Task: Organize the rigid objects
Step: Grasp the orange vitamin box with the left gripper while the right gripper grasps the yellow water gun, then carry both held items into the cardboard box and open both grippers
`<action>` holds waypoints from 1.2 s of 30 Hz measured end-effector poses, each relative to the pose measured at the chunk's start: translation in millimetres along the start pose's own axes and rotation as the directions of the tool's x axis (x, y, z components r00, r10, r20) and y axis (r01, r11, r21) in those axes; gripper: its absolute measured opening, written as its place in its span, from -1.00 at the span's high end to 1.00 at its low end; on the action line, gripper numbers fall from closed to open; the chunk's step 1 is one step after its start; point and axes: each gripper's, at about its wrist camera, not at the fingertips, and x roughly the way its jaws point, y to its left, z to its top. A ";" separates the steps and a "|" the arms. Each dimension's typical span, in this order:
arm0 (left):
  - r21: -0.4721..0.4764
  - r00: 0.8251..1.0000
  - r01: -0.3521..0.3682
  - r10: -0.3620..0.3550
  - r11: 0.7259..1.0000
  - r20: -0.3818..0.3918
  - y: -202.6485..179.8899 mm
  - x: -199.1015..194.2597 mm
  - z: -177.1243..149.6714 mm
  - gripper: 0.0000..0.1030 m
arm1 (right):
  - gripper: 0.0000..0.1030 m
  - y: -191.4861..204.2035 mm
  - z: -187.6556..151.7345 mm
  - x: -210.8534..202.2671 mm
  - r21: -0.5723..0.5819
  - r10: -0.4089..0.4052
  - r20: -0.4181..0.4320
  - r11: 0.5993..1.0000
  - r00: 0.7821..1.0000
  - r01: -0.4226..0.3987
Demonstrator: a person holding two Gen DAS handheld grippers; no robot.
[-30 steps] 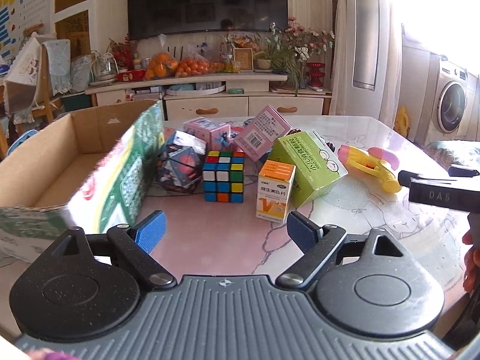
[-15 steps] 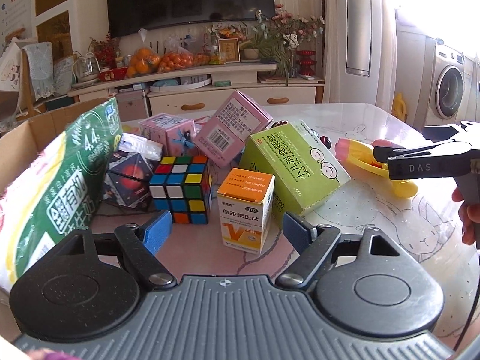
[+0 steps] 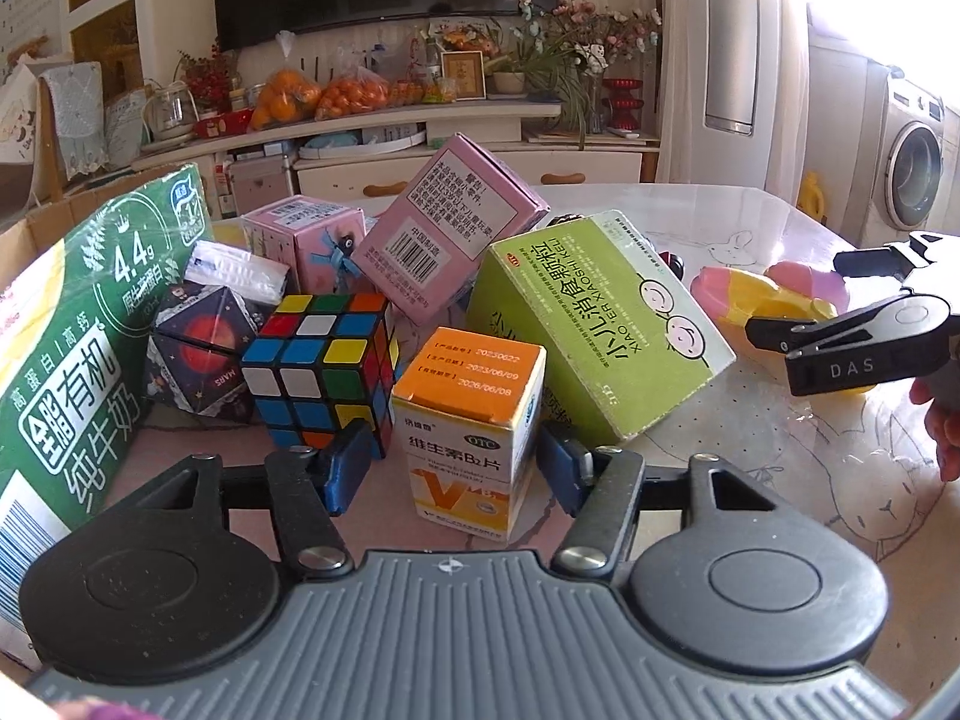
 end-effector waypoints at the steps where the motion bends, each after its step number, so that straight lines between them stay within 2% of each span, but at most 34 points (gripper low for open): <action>1: -0.004 1.000 0.002 -0.002 1.000 -0.003 -0.1 1.1 0.4 -0.33 | -1.00 -1.3 0.2 1.4 -0.016 0.003 -0.003 1.000 1.000 -0.003; 9: 0.017 1.000 0.011 -0.011 1.000 -0.007 -5.1 3.4 -1.1 -0.23 | -0.99 -3.7 9.6 6.4 -0.084 0.058 -0.005 0.995 0.998 -0.058; 12: 0.015 1.000 0.011 -0.011 1.000 -0.018 -4.9 5.4 -1.4 -0.13 | -0.99 -7.2 15.2 12.5 -0.107 0.074 -0.016 0.991 0.997 -0.075; 17: 0.002 0.999 0.017 -0.017 1.000 -0.031 -3.3 7.9 1.9 0.16 | -0.99 -11.3 20.3 27.1 -0.131 0.121 -0.074 0.983 0.990 -0.130; 25: -0.012 0.999 0.020 -0.020 1.000 -0.037 -1.2 10.8 6.1 0.18 | -0.98 -19.1 22.1 27.2 -0.073 0.174 -0.146 0.980 0.974 -0.186; 30: -0.017 0.999 0.037 -0.037 0.999 -0.038 1.7 5.9 4.0 0.18 | -0.68 -15.7 17.8 14.6 -0.044 0.196 -0.168 0.978 0.966 -0.206; 36: -0.022 0.998 0.051 -0.052 0.998 -0.045 5.3 -1.7 -3.9 0.18 | -0.67 -3.6 7.3 -3.4 -0.017 0.179 -0.149 0.983 0.972 -0.183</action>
